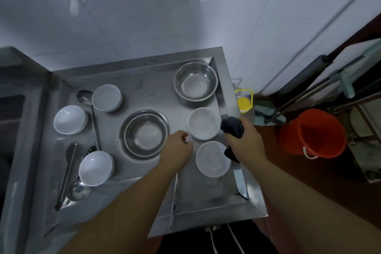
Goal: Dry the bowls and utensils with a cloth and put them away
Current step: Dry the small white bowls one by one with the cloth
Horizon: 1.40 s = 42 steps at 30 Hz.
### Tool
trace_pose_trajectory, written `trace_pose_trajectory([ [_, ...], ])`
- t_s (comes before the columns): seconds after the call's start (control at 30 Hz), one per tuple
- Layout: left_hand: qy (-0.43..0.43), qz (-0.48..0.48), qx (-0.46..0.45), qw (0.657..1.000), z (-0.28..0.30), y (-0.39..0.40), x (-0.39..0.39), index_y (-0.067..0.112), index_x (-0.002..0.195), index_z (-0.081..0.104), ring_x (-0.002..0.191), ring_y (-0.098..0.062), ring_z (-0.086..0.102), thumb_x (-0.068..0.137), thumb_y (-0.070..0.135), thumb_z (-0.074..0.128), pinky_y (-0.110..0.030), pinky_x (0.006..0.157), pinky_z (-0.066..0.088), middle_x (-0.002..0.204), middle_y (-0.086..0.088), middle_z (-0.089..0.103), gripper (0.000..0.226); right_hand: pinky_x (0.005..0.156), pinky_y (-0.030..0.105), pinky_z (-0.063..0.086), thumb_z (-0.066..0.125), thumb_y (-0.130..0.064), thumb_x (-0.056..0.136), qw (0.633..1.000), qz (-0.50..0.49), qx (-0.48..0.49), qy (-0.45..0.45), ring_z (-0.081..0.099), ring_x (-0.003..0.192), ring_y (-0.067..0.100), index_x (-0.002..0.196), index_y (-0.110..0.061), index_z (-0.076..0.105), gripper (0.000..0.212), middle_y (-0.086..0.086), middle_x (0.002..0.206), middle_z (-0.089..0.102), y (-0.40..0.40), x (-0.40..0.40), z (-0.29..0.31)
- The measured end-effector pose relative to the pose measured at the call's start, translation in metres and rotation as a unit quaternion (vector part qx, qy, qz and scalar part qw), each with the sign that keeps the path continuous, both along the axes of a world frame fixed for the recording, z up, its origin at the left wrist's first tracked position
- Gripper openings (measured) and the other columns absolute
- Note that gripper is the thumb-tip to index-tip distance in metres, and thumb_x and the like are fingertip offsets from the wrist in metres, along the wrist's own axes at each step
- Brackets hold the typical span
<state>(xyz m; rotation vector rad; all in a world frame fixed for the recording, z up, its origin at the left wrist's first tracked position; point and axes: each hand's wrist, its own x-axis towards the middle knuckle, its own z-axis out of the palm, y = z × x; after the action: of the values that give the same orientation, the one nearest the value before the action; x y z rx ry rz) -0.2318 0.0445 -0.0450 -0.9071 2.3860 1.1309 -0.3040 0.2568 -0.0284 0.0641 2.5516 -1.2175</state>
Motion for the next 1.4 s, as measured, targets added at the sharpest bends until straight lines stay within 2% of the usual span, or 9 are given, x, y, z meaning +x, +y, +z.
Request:
trace_pose_trajectory([
  [0.13,0.008,-0.072,-0.068,0.995,0.025,0.011,0.034,0.019,0.128,0.068,0.108,-0.027,0.069,0.096,0.025,0.059,-0.040,0.094,0.057,0.122,-0.006,0.071,0.034,0.062,0.023,0.040,0.076,-0.028,0.087,0.996,0.087,-0.009,0.021,0.059,0.078,0.006,0.102,-0.030,0.062,0.021,-0.008,0.087,0.064,0.003,0.032,0.019],
  [0.23,0.008,-0.112,-0.116,0.987,0.043,0.019,0.068,0.022,0.131,0.064,0.109,-0.027,0.067,0.093,0.022,0.057,-0.041,0.091,0.057,0.126,-0.006,0.067,0.038,0.058,0.027,0.034,0.076,-0.025,0.085,0.987,0.154,-0.001,0.039,0.056,0.072,0.013,0.090,-0.032,0.054,0.023,-0.006,0.078,0.057,0.005,0.057,0.034],
  [0.37,-0.026,-0.132,-0.161,0.978,0.060,0.028,0.113,0.025,0.144,0.055,0.125,-0.026,0.058,0.097,0.026,0.055,-0.043,0.101,0.051,0.139,-0.004,0.058,0.047,0.063,0.027,0.038,0.073,-0.025,0.086,0.972,0.225,0.030,0.055,0.056,0.085,0.019,0.113,-0.025,0.062,0.030,-0.002,0.097,0.059,0.010,0.091,0.046],
  [0.5,-0.033,-0.134,-0.187,0.973,0.074,0.029,0.154,0.025,0.149,0.051,0.127,-0.027,0.055,0.100,0.026,0.053,-0.041,0.098,0.049,0.141,-0.004,0.056,0.049,0.082,0.041,0.053,0.068,-0.025,0.087,0.954,0.294,0.029,0.058,0.060,0.099,0.024,0.123,-0.027,0.059,0.037,0.000,0.112,0.059,0.006,0.122,0.054],
  [0.7,-0.054,-0.103,-0.215,0.970,0.090,0.013,0.208,0.024,0.149,0.051,0.123,-0.026,0.058,0.102,0.027,0.051,-0.039,0.090,0.049,0.141,-0.003,0.054,0.046,0.083,0.045,0.056,0.068,-0.025,0.090,0.928,0.361,0.061,0.074,0.060,0.097,0.025,0.128,-0.025,0.056,0.040,0.002,0.110,0.057,-0.012,0.158,0.059],
  [0.83,-0.062,-0.083,-0.230,0.968,0.099,-0.010,0.234,0.024,0.145,0.053,0.121,-0.028,0.058,0.101,0.025,0.051,-0.042,0.094,0.051,0.138,-0.004,0.056,0.044,0.084,0.043,0.054,0.066,-0.023,0.091,0.906,0.402,0.083,0.097,0.061,0.097,0.025,0.124,-0.022,0.057,0.035,0.002,0.110,0.059,-0.037,0.170,0.060],
  [1.03,-0.078,-0.061,-0.212,0.972,0.091,-0.072,0.262,0.025,0.147,0.053,0.128,-0.028,0.056,0.099,0.025,0.052,-0.044,0.103,0.050,0.147,-0.003,0.056,0.047,0.079,0.038,0.053,0.065,-0.026,0.089,0.886,0.435,0.122,0.104,0.060,0.095,0.025,0.129,-0.025,0.054,0.042,0.003,0.114,0.058,-0.099,0.183,0.053],
  [1.3,-0.087,-0.086,-0.191,0.974,0.051,-0.206,0.272,0.022,0.130,0.060,0.112,-0.027,0.063,0.097,0.022,0.050,-0.043,0.089,0.056,0.131,-0.004,0.062,0.035,0.085,0.038,0.053,0.066,-0.028,0.091,0.897,0.415,0.144,0.055,0.061,0.104,0.025,0.129,-0.021,0.057,0.040,0.004,0.118,0.059,-0.221,0.202,0.021],
  [1.4,-0.085,-0.093,-0.175,0.977,0.034,-0.256,0.273,0.022,0.122,0.064,0.100,-0.025,0.065,0.099,0.027,0.051,-0.041,0.084,0.057,0.121,-0.003,0.067,0.027,0.072,0.034,0.049,0.068,-0.025,0.090,0.922,0.366,0.128,0.016,0.059,0.090,0.020,0.118,-0.018,0.059,0.030,0.004,0.108,0.061,-0.271,0.211,0.013],
])
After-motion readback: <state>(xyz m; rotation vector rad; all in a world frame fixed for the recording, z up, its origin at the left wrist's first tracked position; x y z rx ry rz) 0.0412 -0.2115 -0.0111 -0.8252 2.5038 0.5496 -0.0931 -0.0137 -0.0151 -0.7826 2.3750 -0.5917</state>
